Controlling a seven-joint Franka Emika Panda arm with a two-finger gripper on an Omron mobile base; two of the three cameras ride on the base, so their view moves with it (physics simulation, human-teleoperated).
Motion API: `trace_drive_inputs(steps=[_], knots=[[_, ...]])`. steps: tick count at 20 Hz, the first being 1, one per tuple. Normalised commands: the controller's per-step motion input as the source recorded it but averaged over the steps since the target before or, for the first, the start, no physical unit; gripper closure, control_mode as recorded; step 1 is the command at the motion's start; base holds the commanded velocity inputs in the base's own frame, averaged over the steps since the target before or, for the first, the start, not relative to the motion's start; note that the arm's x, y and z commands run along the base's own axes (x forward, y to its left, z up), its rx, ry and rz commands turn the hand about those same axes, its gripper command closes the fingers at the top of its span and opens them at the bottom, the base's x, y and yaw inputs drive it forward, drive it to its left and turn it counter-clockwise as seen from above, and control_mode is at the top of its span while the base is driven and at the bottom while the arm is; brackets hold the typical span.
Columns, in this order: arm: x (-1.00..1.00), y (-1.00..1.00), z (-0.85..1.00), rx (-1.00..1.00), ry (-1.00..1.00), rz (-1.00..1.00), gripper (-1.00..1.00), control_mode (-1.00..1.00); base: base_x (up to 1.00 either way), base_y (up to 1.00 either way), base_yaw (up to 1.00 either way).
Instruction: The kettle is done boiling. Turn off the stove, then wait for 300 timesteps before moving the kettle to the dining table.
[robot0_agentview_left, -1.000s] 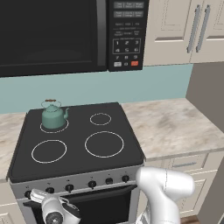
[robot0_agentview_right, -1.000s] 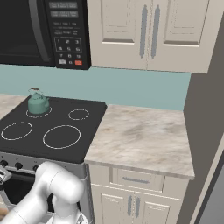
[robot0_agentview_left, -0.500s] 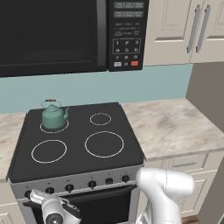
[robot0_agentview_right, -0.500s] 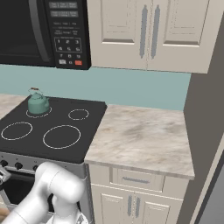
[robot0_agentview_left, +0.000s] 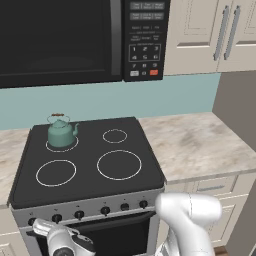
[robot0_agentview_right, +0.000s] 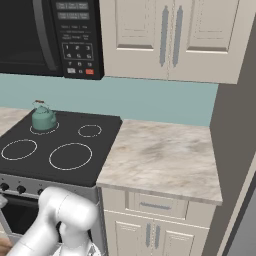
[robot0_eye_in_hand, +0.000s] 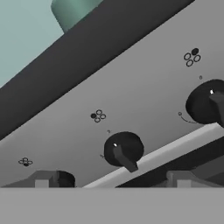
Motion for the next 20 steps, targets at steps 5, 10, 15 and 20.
trace_drive_inputs(steps=[5,10,15,20], knots=[[-0.37,0.00,0.35,-0.01,0.00,0.00,-1.00,-1.00,0.00,0.00,0.00],[-0.34,-0.01,0.44,0.00,0.00,-0.03,-1.00,-1.00,0.00,0.00,0.00],[-0.29,-0.03,0.59,0.00,0.00,-0.05,-1.00,-1.00,0.00,0.00,0.00],[-0.27,-0.01,0.68,-0.01,0.00,-0.06,-1.00,-1.00,0.00,0.00,0.00]])
